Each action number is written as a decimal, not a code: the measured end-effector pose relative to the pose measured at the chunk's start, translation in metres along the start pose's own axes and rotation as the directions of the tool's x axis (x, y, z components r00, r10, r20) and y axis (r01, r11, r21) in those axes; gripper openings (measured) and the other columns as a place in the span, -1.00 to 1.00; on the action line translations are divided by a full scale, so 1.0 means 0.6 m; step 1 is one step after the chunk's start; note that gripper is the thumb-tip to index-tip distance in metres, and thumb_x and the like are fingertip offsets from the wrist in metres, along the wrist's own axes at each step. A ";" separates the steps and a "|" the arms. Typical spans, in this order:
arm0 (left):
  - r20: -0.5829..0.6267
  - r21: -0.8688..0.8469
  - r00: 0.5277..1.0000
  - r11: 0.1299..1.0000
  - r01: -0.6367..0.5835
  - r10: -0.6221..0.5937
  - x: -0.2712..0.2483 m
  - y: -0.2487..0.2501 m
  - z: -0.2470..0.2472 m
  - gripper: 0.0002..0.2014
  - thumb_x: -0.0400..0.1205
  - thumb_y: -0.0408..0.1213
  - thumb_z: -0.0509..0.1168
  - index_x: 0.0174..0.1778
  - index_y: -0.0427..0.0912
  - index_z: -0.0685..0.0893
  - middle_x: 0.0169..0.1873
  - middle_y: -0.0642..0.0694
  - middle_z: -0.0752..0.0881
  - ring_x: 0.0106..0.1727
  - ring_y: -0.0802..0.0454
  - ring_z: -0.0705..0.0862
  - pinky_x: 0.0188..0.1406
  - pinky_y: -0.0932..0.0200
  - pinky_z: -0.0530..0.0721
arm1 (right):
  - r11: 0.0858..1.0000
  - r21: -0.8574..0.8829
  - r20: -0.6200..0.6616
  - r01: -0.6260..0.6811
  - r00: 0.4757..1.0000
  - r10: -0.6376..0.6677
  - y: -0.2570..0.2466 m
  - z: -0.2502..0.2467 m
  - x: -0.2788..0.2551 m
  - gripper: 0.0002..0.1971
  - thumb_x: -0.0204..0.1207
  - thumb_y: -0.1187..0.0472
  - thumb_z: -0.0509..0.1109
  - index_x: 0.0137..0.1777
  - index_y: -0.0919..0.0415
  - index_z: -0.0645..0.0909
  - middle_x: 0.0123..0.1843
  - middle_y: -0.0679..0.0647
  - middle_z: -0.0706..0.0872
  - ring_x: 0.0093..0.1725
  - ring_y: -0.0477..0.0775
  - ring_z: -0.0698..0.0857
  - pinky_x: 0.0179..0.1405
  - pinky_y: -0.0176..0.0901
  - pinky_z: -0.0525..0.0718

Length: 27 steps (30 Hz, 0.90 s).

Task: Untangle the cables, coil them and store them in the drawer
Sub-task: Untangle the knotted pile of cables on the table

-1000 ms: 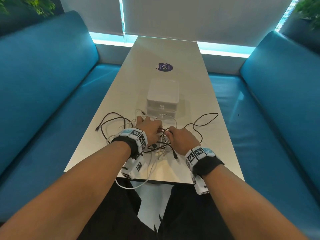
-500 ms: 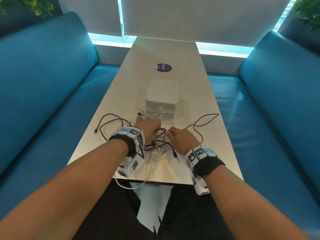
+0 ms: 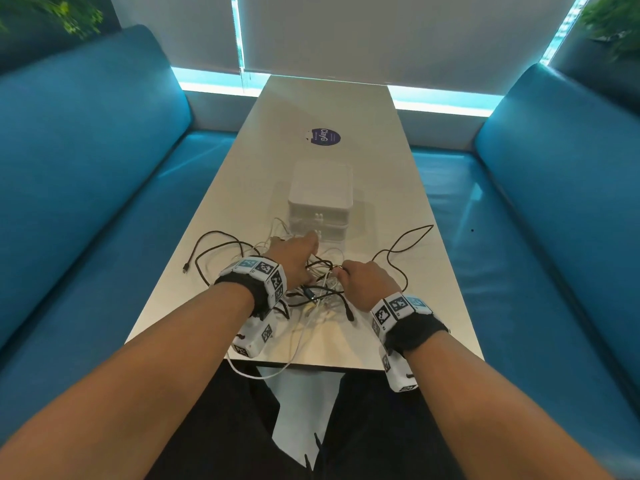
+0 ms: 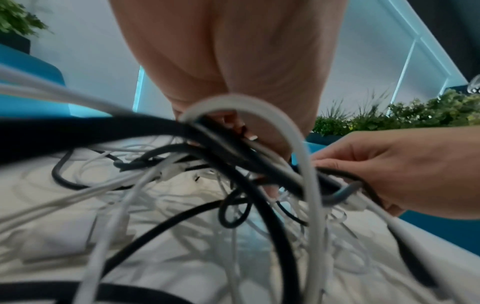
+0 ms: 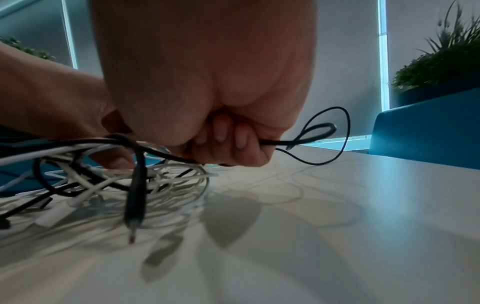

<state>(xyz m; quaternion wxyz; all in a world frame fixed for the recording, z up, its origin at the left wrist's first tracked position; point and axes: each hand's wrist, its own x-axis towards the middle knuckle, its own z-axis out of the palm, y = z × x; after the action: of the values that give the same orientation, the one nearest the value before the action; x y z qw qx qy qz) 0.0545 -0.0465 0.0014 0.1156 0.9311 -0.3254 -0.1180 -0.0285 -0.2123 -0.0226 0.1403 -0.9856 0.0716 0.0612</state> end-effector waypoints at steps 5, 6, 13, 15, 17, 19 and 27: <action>-0.006 -0.238 0.997 0.969 0.069 -0.073 0.004 -0.019 -0.004 -0.62 0.47 -0.35 0.46 0.07 0.07 0.47 -0.18 0.10 0.57 -0.07 0.00 0.61 -0.06 0.08 0.60 | 0.999 -0.013 0.019 -0.030 0.999 0.030 0.007 0.009 0.001 -0.58 0.76 -0.12 0.02 0.16 0.13 0.61 0.06 0.22 0.72 0.01 0.28 0.69 -0.01 0.06 0.67; -0.002 -0.244 0.998 0.968 0.064 -0.067 0.006 -0.022 -0.008 -0.64 0.47 -0.35 0.48 0.04 0.07 0.51 -0.19 0.12 0.57 -0.09 0.01 0.62 -0.08 0.09 0.63 | 0.999 -0.014 0.023 -0.031 0.999 0.032 0.008 0.012 0.001 -0.57 0.76 -0.13 0.01 0.18 0.13 0.61 0.07 0.23 0.73 0.02 0.28 0.70 -0.02 0.05 0.66; 0.079 -0.003 0.994 0.997 0.079 -0.079 0.006 -0.021 -0.015 -0.59 0.48 0.13 0.50 -0.07 -0.19 0.81 -0.09 -0.14 0.77 -0.05 -0.11 0.73 -0.04 0.03 0.69 | 0.998 -0.015 0.034 -0.061 0.998 0.061 0.014 0.012 0.004 -0.58 0.75 -0.14 0.03 0.15 0.11 0.62 0.07 0.20 0.73 0.02 0.27 0.70 0.03 0.07 0.68; 0.121 -0.022 0.986 0.993 0.115 -0.111 0.005 -0.030 -0.015 -0.47 0.43 0.29 0.38 -0.22 -0.20 0.76 -0.26 -0.14 0.75 -0.21 -0.12 0.71 -0.22 0.06 0.64 | 0.997 -0.022 0.032 -0.076 0.997 0.076 0.017 0.015 0.003 -0.58 0.75 -0.14 0.03 0.14 0.12 0.61 0.05 0.19 0.73 0.01 0.26 0.70 0.01 0.06 0.69; 0.147 -0.107 0.982 0.985 0.134 -0.118 0.002 -0.031 -0.020 -0.60 0.48 0.17 0.29 -0.28 -0.14 0.71 -0.28 -0.06 0.74 -0.21 -0.06 0.69 -0.20 0.07 0.61 | 0.996 -0.030 0.030 -0.085 0.996 0.086 0.018 0.019 0.003 -0.58 0.75 -0.13 0.02 0.14 0.12 0.61 0.05 0.19 0.73 0.01 0.27 0.71 -0.02 0.04 0.67; 0.152 -0.201 0.983 0.971 0.133 -0.103 0.003 -0.032 -0.024 -0.68 0.46 0.01 0.19 -0.26 -0.16 0.70 -0.30 -0.07 0.73 -0.18 -0.05 0.68 -0.07 -0.03 0.68 | 0.994 -0.035 0.033 -0.099 0.994 0.101 0.017 0.022 0.004 -0.59 0.76 -0.11 0.02 0.13 0.13 0.60 0.05 0.20 0.73 0.01 0.27 0.70 -0.07 0.01 0.64; 0.146 0.038 0.984 0.995 0.096 -0.101 -0.001 -0.033 -0.018 -0.79 0.61 -0.01 0.32 0.13 0.16 0.74 0.13 0.11 0.76 0.18 -0.04 0.69 0.38 -0.02 0.52 | 0.992 -0.067 0.028 -0.103 0.994 0.105 0.019 0.026 0.003 -0.56 0.75 -0.13 -0.01 0.15 0.12 0.61 0.07 0.19 0.73 0.04 0.26 0.71 -0.05 0.01 0.62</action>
<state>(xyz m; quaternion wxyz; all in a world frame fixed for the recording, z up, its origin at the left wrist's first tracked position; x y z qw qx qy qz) 0.0686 -0.0293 0.0058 0.0707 0.9364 -0.2885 -0.1869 -0.0298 -0.2187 -0.0408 0.1058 -0.9835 0.1187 0.0862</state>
